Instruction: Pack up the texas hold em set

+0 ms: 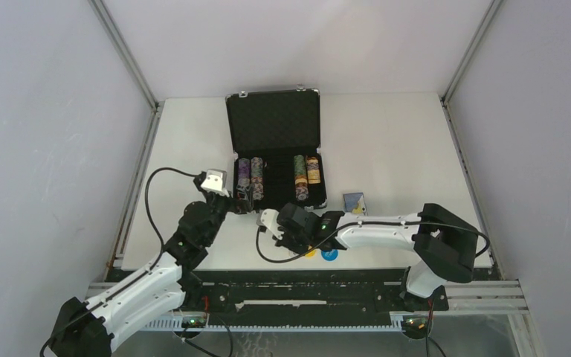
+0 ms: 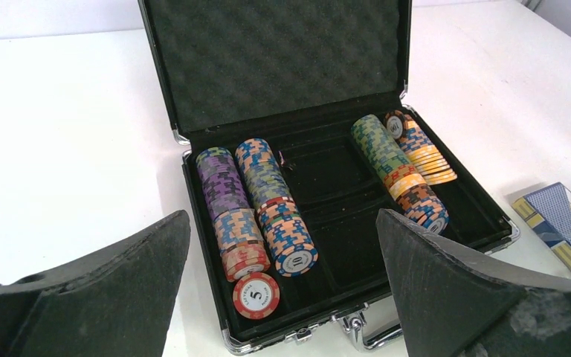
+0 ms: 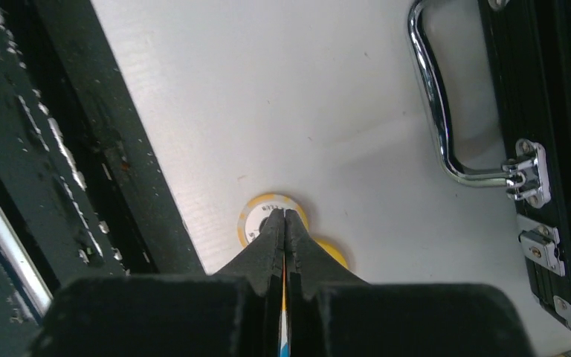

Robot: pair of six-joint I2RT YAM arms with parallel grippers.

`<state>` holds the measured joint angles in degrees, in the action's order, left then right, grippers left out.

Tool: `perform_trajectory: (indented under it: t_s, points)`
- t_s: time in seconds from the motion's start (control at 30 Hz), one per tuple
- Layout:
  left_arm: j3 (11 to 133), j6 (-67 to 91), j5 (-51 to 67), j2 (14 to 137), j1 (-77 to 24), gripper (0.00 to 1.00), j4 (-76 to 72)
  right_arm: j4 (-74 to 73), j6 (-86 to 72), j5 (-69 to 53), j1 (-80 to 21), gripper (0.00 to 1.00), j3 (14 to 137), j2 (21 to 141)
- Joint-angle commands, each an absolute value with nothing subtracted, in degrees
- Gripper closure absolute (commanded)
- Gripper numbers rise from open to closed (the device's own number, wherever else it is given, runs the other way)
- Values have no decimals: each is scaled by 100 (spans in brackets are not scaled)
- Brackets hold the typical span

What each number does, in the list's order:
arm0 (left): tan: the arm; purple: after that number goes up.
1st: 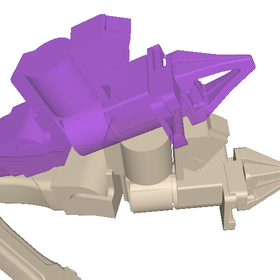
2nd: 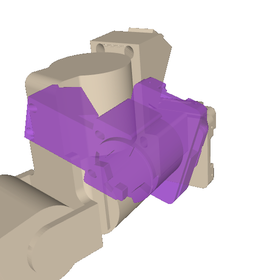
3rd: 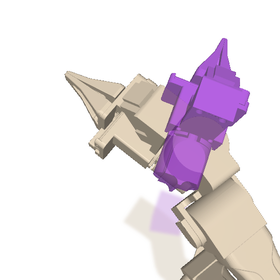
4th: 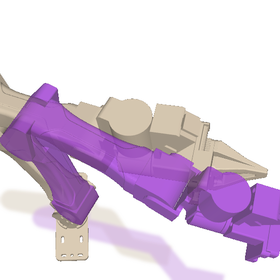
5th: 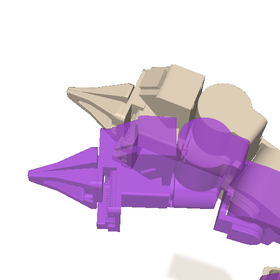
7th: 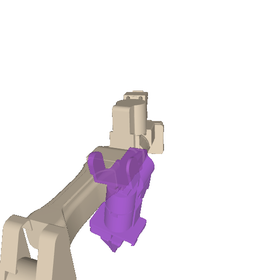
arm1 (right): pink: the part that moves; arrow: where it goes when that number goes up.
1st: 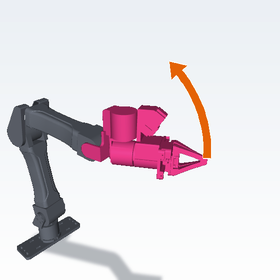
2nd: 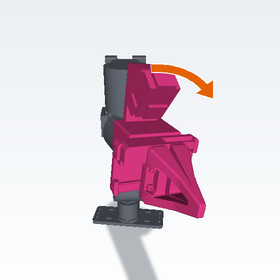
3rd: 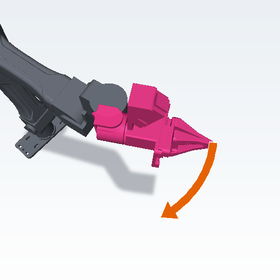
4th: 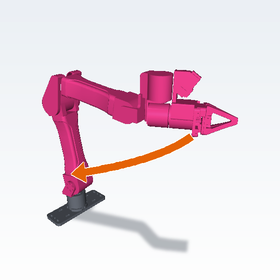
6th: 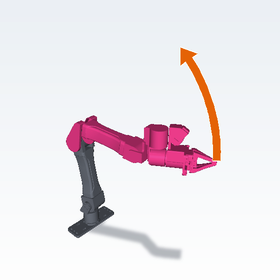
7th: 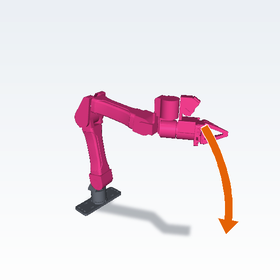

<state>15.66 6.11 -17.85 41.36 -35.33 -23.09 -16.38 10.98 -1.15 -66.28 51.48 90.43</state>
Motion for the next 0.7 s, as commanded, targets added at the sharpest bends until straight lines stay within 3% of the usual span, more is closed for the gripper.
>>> perform_trajectory:
  t_s: [0.0,0.67]
  points:
    - [1465,756,-1867,4076,-3474,0,-2626,-1578,831,-201,-6756,100,5504,9067]
    - [1490,870,-1822,4213,-3454,0,-2601,-1600,347,-554,-6884,100,5590,9557]
